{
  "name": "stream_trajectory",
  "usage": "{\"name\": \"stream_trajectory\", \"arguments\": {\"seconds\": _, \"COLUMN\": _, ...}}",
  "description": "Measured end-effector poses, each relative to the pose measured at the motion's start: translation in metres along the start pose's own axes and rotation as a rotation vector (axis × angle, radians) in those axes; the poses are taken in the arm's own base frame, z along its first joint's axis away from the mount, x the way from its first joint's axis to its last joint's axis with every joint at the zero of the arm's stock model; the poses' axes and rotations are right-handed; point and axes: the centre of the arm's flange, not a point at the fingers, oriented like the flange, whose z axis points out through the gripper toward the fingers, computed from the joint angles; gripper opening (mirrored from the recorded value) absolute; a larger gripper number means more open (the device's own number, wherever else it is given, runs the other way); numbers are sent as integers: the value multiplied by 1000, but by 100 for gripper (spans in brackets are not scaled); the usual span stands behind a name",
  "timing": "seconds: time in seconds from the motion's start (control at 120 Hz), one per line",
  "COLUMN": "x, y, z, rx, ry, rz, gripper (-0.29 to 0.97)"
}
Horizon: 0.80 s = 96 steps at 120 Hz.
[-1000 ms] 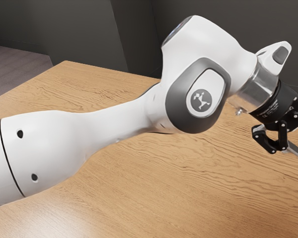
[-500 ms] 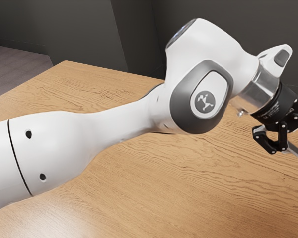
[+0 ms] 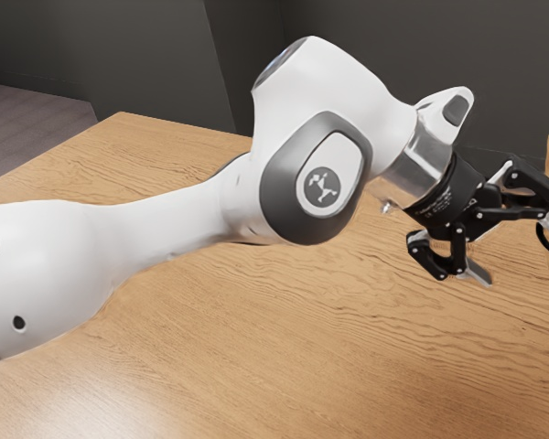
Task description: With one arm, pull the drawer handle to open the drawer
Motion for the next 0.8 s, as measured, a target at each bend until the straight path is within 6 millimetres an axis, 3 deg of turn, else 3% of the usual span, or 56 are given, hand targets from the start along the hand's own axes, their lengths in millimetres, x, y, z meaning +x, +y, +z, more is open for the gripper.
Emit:
{"name": "stream_trajectory", "arguments": {"seconds": 0.333, "x": 4, "y": -41, "z": -38, "rx": 23, "ry": 43, "rz": -52, "gripper": 68}}
{"name": "stream_trajectory", "arguments": {"seconds": 0.575, "x": 2, "y": -78, "z": -86, "rx": 12, "ry": 72, "rz": -100, "gripper": 68}}
{"name": "stream_trajectory", "arguments": {"seconds": 0.683, "x": 22, "y": -101, "z": -108, "rx": 54, "ry": 101, "rz": -121, "gripper": 68}}
{"name": "stream_trajectory", "arguments": {"seconds": 0.758, "x": 48, "y": -92, "z": -151, "rx": 175, "ry": 159, "rz": -54, "gripper": 68}}
{"name": "stream_trajectory", "arguments": {"seconds": 0.8, "x": 61, "y": -85, "z": -164, "rx": 271, "ry": 185, "rz": -18, "gripper": 68}}
